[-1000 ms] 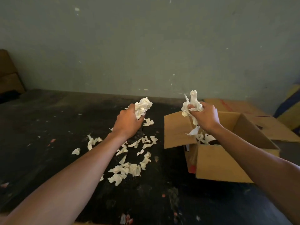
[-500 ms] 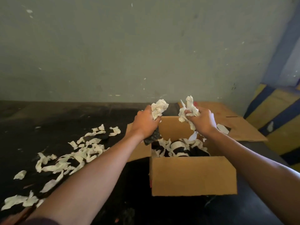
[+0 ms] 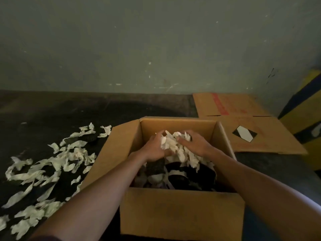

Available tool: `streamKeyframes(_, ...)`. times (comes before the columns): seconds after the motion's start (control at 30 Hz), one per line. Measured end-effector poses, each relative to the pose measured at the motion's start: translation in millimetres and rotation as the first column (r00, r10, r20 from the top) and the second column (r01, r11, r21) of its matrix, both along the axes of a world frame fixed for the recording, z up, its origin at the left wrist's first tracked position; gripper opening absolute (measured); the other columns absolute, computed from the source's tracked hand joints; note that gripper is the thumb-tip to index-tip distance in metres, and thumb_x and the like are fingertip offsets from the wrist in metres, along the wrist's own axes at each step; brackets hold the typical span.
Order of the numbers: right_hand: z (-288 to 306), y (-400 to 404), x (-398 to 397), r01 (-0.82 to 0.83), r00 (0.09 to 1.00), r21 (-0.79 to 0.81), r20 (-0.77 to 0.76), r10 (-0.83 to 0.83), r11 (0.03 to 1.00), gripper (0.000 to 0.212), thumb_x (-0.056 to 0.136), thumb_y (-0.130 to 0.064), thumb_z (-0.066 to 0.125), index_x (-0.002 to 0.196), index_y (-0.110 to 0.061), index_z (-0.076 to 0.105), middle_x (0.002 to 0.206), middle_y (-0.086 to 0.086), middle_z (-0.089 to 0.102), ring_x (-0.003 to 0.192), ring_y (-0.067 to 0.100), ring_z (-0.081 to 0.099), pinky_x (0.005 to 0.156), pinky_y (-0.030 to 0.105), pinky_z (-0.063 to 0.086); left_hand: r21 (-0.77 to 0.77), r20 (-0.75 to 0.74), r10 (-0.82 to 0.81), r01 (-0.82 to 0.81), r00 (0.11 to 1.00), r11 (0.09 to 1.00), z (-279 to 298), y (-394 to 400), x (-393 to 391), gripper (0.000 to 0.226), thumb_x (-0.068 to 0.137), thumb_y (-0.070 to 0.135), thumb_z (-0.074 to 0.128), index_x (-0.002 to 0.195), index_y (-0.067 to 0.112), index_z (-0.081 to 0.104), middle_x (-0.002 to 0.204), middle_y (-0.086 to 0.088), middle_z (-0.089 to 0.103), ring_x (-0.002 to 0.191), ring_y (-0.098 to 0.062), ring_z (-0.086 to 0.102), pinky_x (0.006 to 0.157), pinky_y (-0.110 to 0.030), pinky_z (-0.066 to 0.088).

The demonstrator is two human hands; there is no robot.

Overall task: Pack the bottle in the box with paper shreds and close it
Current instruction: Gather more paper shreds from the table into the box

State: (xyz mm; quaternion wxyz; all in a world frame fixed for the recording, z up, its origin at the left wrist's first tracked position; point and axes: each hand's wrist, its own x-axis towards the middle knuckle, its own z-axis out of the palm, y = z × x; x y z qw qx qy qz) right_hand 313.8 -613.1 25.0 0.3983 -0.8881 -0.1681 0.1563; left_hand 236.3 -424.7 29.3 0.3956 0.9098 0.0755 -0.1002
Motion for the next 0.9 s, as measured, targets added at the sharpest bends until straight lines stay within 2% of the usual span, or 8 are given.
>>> streamKeyframes(0.17,-32,-12,30,-0.040,0.999,-0.280,0.012,0.045,0.959,0.066,0.095,-0.058,0.045,0.151,-0.029,0.027,0.152,0.013,0.031,0.136,0.037,0.037,0.113,0.051,0.033,0.133,-0.267,-0.031,0.069,0.963,0.989,-17,3,12,0.103,0.083,0.055,0.068,0.158,0.028,0.002,0.164,-0.004,0.013,0.148,-0.027,0.021,0.118,-0.045,0.025)
streamKeyframes(0.27,-60,-8,37,-0.214,0.976,-0.507,-0.155,0.156,0.835,0.066,0.097,-0.061,0.024,0.155,-0.040,0.000,0.165,0.011,-0.001,0.149,0.042,0.010,0.119,0.056,0.017,0.194,-0.354,-0.098,0.176,0.930,0.965,-43,1,19,0.102,0.079,0.073,0.058,0.157,0.036,0.003,0.166,0.005,0.007,0.150,-0.021,0.016,0.120,-0.042,0.022)
streamKeyframes(0.37,-88,-2,37,-0.339,0.926,-0.536,-0.337,0.173,0.773,0.064,0.101,-0.057,0.012,0.153,-0.037,-0.019,0.162,0.010,-0.023,0.150,0.041,-0.006,0.121,0.055,0.005,0.227,-0.464,-0.119,0.247,0.878,0.942,-61,-9,24,0.081,0.099,0.053,0.043,0.158,0.027,-0.006,0.166,0.001,-0.005,0.152,-0.025,0.007,0.121,-0.037,0.016)
streamKeyframes(0.57,-96,3,47,-0.406,0.870,-0.441,-0.455,0.191,0.800,0.064,0.103,-0.052,0.016,0.153,-0.031,-0.019,0.162,0.005,-0.022,0.151,0.035,-0.002,0.121,0.048,0.011,0.249,-0.500,-0.127,0.283,0.857,0.926,-80,-14,34,0.072,0.104,0.041,0.032,0.155,0.025,-0.017,0.166,-0.006,-0.004,0.152,-0.029,0.007,0.121,-0.041,0.013)
streamKeyframes(0.7,-62,-8,49,-0.365,0.908,-0.382,-0.346,0.235,0.849,0.062,0.096,-0.055,0.037,0.152,-0.034,0.024,0.156,-0.001,0.034,0.140,0.027,0.036,0.115,0.043,0.029,0.262,-0.454,-0.134,0.276,0.881,0.925,-65,-8,33,0.075,0.103,0.033,0.040,0.156,0.025,-0.013,0.166,-0.007,-0.005,0.151,-0.028,0.012,0.119,-0.038,0.022)
streamKeyframes(0.77,-42,-14,44,-0.347,0.934,-0.432,-0.235,0.267,0.833,0.051,0.098,-0.047,0.041,0.146,-0.030,0.038,0.145,-0.002,0.047,0.129,0.024,0.047,0.106,0.038,0.038,0.308,-0.425,-0.113,0.261,0.898,0.915,-58,-4,31,0.075,0.103,0.034,0.042,0.157,0.022,-0.008,0.166,-0.009,0.000,0.149,-0.030,0.021,0.115,-0.038,0.029)
streamKeyframes(0.83,-29,-20,31,-0.439,0.898,-0.485,-0.247,0.363,0.756,0.054,0.101,-0.039,0.041,0.152,-0.027,0.027,0.158,0.002,0.033,0.138,0.025,0.038,0.111,0.039,0.033,0.340,-0.448,-0.131,0.304,0.884,0.890,-54,-3,21,0.071,0.102,0.039,0.041,0.158,0.018,0.002,0.165,-0.009,0.010,0.147,-0.029,0.025,0.114,-0.036,0.030)
streamKeyframes(0.9,-25,-24,8,-0.560,0.829,-0.554,-0.369,0.421,0.616,0.067,0.104,-0.037,0.038,0.158,-0.021,0.001,0.165,0.001,0.001,0.150,0.023,0.013,0.120,0.038,0.016,0.333,-0.515,-0.156,0.364,0.843,0.870,-58,-4,10,0.070,0.102,0.044,0.040,0.158,0.017,0.008,0.165,-0.006,0.012,0.149,-0.027,0.021,0.118,-0.037,0.024)
